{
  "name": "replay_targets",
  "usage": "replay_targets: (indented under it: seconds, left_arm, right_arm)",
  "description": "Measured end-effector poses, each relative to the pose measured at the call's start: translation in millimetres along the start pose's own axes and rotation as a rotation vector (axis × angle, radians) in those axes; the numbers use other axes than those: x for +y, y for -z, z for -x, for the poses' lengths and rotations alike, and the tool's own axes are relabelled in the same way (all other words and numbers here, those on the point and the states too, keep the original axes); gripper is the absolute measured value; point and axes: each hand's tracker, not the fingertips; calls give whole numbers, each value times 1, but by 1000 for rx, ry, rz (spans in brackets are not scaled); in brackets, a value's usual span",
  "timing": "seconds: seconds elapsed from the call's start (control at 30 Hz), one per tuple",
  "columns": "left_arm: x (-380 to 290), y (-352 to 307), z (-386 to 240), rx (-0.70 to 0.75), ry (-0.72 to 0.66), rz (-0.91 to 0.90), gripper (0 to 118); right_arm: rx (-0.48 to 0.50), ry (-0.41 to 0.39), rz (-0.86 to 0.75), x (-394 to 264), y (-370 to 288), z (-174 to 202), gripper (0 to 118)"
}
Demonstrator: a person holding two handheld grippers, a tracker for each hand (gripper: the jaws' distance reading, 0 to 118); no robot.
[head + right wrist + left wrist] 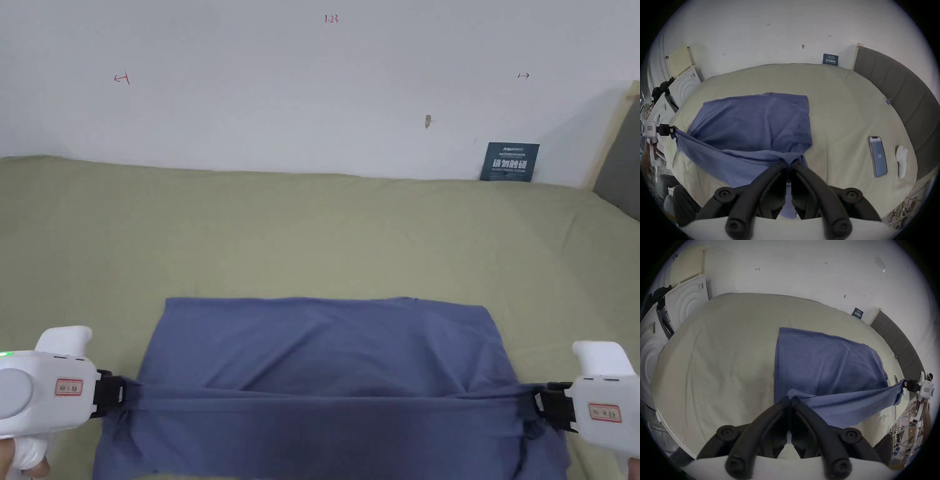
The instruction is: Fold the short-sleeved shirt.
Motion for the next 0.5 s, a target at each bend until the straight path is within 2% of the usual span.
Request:
replay_targets:
  seconds: [0.2,0.23,0.27,0.3,0.33,0.4,0.5]
  left_arm:
    - [21,47,-6,29,38,65,4]
    - [21,53,-6,28,34,68,18]
    - [21,55,-6,26,36,71,49]
    - [19,59,-6,27,37,69,97]
    - [16,55,-4,30,32,61,109]
    - [9,45,0,66,20,52,108]
    - [-5,20,6,82,9,14,108]
  right_arm:
    - [-10,-15,67,26,55,-5,5]
    - [-10,-13,69,25,61,-5,10]
    - [-10,-7,71,23,63,-6,32]
    - [-2,10,87,21,65,-8,87]
    - [3,29,86,16,63,-9,117]
    - [12,47,84,5,56,-11,108]
    - [32,74,29,-10,20,-8,108]
